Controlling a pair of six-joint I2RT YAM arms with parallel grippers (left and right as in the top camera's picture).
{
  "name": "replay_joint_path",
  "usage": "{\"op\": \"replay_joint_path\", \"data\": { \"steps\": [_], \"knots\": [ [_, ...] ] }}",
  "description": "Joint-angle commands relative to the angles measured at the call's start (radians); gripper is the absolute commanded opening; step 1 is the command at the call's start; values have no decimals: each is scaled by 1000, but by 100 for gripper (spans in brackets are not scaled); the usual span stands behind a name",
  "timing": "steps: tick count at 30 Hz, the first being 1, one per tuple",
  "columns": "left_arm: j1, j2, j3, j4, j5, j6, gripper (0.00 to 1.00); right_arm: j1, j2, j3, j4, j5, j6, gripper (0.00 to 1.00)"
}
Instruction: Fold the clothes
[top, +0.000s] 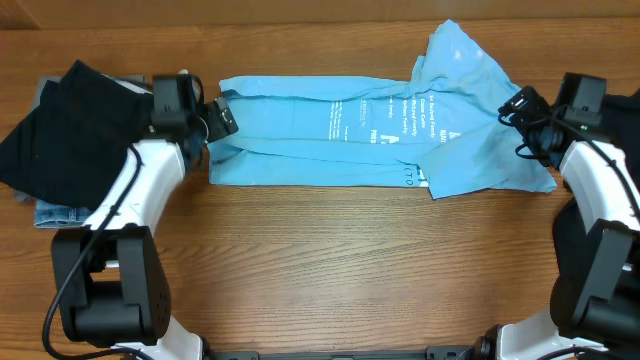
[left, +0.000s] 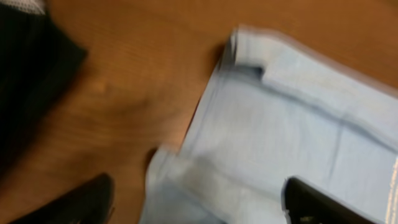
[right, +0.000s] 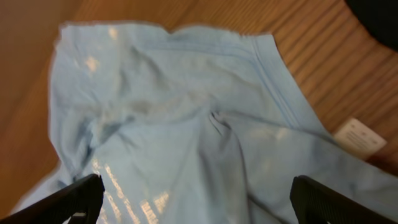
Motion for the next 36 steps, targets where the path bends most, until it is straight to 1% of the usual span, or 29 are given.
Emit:
{"op": "replay_joint_path", "data": {
  "steps": [1,2,4,5,6,7,8,9,10,13,15,19,21,27,33,36],
  "knots": [
    [-6,3,210,-169,-15,50,83,-46,-55,95,-101,-2,-88,98],
    [-7,3,239,-219,-2,45,69,-57,-63,109,-138,-1,-93,94],
    [-8,3,267,-290,32,34,52,-80,-74,126,-203,-2,-93,84],
    [-7,4,267,-329,68,34,35,-92,-77,128,-230,-12,-97,67],
    [-7,5,267,-356,93,34,22,-101,-78,128,-254,-40,-107,52],
    [-7,11,267,-389,116,34,9,-106,-77,128,-271,-67,-122,35],
    [-8,14,267,-410,127,34,4,-108,-75,127,-286,-84,-135,22],
    [-10,23,267,-444,133,33,4,-108,-73,127,-297,-101,-152,8],
    [-13,34,267,-469,135,33,4,-107,-70,127,-307,-114,-176,4],
    [-21,81,266,-520,151,34,4,-97,-56,127,-324,-122,-226,4],
    [-29,121,266,-534,167,34,4,-94,-40,127,-330,-135,-233,4],
    [-51,225,266,-530,206,34,4,-79,0,127,-332,-311,-369,4],
    [-60,257,266,-525,206,34,4,-66,16,127,-333,-327,-394,4],
    [-80,326,266,-500,201,35,4,-22,101,126,-338,-278,-404,4],
    [-80,339,266,-491,193,34,4,4,177,126,-348,-272,-403,4],
    [-79,339,266,-502,131,34,4,7,208,124,-369,-225,-367,4]
  ]
}}
